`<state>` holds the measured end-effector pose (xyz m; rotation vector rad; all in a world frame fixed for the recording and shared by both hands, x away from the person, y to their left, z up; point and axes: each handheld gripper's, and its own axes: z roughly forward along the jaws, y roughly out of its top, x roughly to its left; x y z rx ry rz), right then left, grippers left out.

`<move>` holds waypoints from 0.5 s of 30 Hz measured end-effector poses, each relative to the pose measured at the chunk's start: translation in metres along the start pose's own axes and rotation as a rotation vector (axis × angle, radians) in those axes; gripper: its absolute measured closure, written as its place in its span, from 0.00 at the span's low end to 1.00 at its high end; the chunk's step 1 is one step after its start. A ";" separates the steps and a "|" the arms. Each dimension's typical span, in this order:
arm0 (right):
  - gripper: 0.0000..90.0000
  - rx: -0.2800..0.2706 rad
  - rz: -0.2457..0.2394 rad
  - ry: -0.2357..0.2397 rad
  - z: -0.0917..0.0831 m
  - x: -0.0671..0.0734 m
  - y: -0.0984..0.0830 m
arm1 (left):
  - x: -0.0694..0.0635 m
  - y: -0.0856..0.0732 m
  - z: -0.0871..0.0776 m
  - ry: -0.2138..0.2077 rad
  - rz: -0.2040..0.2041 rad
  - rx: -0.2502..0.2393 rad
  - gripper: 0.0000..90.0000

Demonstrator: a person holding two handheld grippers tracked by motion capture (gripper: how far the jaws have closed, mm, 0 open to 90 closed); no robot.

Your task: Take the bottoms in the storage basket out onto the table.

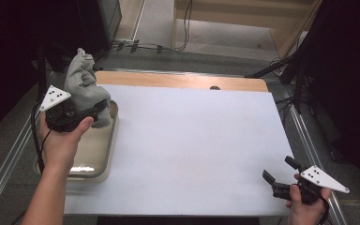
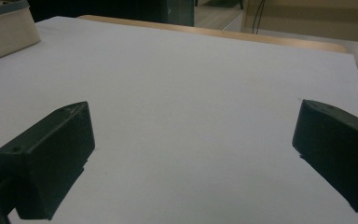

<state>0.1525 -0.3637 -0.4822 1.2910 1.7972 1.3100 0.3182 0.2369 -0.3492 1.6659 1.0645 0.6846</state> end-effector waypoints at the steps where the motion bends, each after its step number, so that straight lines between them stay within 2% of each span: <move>1: 0.00 0.000 -0.001 0.000 0.000 0.001 0.000 | -0.005 0.001 0.000 -0.011 0.003 -0.006 0.30; 10: 0.00 -0.003 -0.001 0.003 0.000 0.001 0.000 | -0.026 0.006 0.005 -0.056 0.021 -0.016 0.30; 15: 0.00 -0.002 -0.001 0.003 0.000 0.001 0.000 | -0.042 0.008 0.011 -0.094 0.026 -0.015 0.30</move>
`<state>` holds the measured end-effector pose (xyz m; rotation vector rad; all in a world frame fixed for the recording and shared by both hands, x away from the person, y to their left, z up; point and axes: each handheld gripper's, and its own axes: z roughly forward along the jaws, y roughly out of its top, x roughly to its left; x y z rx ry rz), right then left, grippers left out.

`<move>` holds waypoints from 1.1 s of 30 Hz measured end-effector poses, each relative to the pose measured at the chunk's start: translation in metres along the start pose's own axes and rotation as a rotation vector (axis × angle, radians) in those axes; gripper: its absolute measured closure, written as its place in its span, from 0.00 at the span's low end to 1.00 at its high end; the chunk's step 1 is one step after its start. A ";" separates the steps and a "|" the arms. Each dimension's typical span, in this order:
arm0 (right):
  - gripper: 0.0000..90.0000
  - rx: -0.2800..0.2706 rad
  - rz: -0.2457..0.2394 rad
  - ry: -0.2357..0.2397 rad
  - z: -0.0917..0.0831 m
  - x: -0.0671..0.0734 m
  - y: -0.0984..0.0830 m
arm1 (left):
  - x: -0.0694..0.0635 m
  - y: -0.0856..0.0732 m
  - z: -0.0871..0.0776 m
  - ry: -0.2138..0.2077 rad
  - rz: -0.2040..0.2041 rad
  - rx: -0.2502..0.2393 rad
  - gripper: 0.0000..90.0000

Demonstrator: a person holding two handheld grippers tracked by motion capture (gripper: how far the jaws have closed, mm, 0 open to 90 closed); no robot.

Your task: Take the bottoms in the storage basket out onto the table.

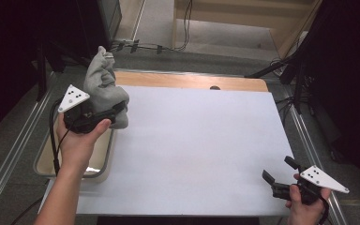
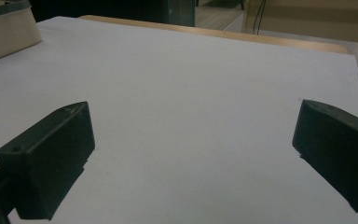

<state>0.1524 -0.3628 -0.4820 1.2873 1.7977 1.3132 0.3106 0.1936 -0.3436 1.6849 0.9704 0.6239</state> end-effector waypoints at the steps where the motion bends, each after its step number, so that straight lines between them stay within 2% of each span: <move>1: 0.00 0.000 -0.001 0.000 0.000 0.000 0.000 | -0.003 0.000 0.001 -0.006 0.002 0.000 0.30; 8: 0.00 -0.001 -0.002 0.000 0.000 0.000 0.000 | -0.021 0.002 0.010 -0.058 -0.003 -0.005 0.30; 14: 0.00 -0.001 -0.004 0.001 0.000 0.000 0.000 | -0.037 0.003 0.018 -0.096 0.014 0.003 0.30; 33: 0.00 0.001 -0.002 0.000 0.000 -0.001 0.000 | -0.084 -0.003 0.047 -0.201 0.032 0.023 0.29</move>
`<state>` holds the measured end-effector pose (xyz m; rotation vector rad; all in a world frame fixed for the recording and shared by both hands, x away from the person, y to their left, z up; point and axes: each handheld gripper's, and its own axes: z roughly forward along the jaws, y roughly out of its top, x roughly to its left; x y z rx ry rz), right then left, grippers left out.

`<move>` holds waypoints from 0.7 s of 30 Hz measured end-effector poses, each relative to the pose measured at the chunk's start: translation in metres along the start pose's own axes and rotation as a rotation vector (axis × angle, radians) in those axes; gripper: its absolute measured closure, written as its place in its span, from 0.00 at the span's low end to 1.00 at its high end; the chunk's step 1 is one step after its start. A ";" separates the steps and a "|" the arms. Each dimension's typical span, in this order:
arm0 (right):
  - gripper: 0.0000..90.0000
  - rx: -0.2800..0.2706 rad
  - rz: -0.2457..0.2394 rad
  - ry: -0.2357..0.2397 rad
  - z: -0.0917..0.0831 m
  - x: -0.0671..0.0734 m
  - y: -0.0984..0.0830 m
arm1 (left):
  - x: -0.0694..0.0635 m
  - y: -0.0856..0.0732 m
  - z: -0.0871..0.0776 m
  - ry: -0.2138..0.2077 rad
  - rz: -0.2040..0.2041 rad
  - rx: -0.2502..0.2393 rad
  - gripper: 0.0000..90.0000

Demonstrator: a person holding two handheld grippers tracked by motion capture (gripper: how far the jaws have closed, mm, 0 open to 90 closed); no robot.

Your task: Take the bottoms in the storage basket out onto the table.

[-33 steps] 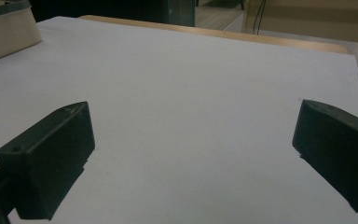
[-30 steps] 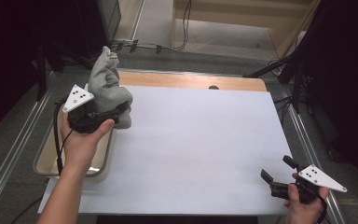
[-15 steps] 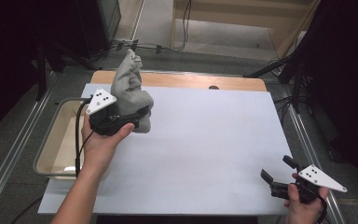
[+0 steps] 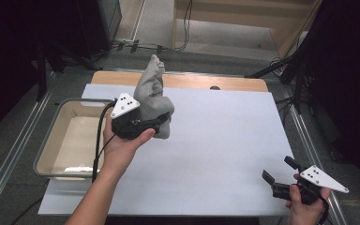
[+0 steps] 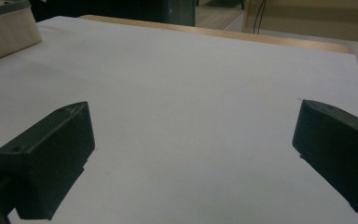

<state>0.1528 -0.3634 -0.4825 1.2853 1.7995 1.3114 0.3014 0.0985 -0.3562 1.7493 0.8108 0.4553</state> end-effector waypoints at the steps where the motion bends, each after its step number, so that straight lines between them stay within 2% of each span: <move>1: 0.00 0.000 0.000 0.000 0.000 0.000 0.000 | -0.002 0.000 0.002 -0.006 0.001 0.001 0.29; 10: 0.00 -0.002 0.000 0.000 0.000 0.000 0.000 | -0.017 -0.004 0.018 -0.047 -0.013 0.009 0.29; 11: 0.00 0.000 0.005 0.003 0.000 0.000 0.000 | -0.021 -0.006 0.022 -0.061 -0.018 0.010 0.29; 14: 0.00 0.004 0.005 0.003 0.001 0.000 -0.001 | -0.026 -0.008 0.027 -0.070 -0.013 0.015 0.29; 21: 0.00 0.001 0.001 0.001 0.001 -0.001 -0.001 | -0.044 -0.019 0.053 -0.109 -0.014 0.054 0.29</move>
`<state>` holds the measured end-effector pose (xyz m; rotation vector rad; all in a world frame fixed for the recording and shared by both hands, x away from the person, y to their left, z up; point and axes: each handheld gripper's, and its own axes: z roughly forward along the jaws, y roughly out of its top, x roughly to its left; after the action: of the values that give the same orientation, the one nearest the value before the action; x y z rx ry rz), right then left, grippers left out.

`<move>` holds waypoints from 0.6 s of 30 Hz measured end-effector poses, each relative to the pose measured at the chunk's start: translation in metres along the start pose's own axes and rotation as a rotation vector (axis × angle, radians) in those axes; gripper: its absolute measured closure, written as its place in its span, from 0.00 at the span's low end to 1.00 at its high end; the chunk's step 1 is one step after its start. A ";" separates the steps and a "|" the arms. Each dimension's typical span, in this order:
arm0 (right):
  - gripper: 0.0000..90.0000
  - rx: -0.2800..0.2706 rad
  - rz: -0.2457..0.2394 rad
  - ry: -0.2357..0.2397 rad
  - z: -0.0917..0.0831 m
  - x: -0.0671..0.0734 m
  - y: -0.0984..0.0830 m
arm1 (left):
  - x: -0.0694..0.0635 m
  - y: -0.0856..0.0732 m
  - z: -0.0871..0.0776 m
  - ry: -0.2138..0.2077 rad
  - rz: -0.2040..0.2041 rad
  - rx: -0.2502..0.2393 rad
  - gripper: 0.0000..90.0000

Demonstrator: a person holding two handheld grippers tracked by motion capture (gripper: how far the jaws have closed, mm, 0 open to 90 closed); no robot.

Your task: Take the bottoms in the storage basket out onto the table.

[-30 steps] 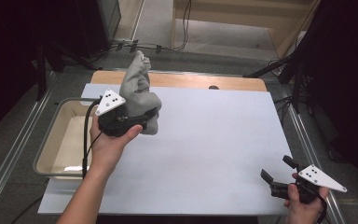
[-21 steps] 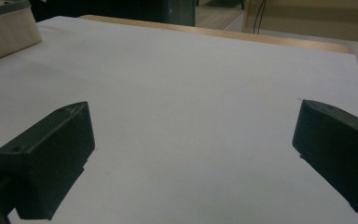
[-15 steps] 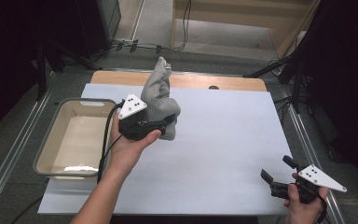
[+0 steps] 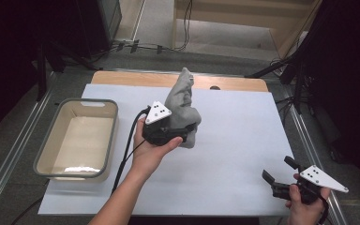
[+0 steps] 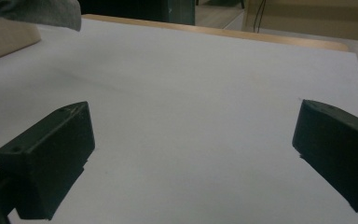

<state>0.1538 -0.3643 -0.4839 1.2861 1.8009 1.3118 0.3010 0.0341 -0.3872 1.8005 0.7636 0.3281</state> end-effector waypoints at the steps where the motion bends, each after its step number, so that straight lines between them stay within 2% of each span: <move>1: 0.00 -0.001 0.001 0.000 0.000 0.000 0.000 | -0.002 -0.002 0.003 -0.004 -0.001 0.005 0.29; 7: 0.00 0.002 0.008 0.003 0.000 0.000 0.000 | -0.008 -0.012 0.023 -0.020 -0.004 0.045 0.28; 13: 0.00 0.004 0.007 0.002 0.000 -0.001 -0.001 | -0.009 -0.023 0.038 -0.037 -0.023 0.084 0.28; 16: 0.00 0.004 0.005 0.001 0.001 -0.001 -0.001 | -0.010 -0.029 0.046 -0.042 -0.020 0.116 0.28; 18: 0.00 0.007 0.005 0.000 0.001 0.000 -0.001 | -0.010 -0.033 0.052 -0.047 -0.033 0.139 0.27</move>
<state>0.1545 -0.3643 -0.4854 1.2953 1.8047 1.3096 0.3112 -0.0046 -0.4354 1.9166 0.7990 0.2144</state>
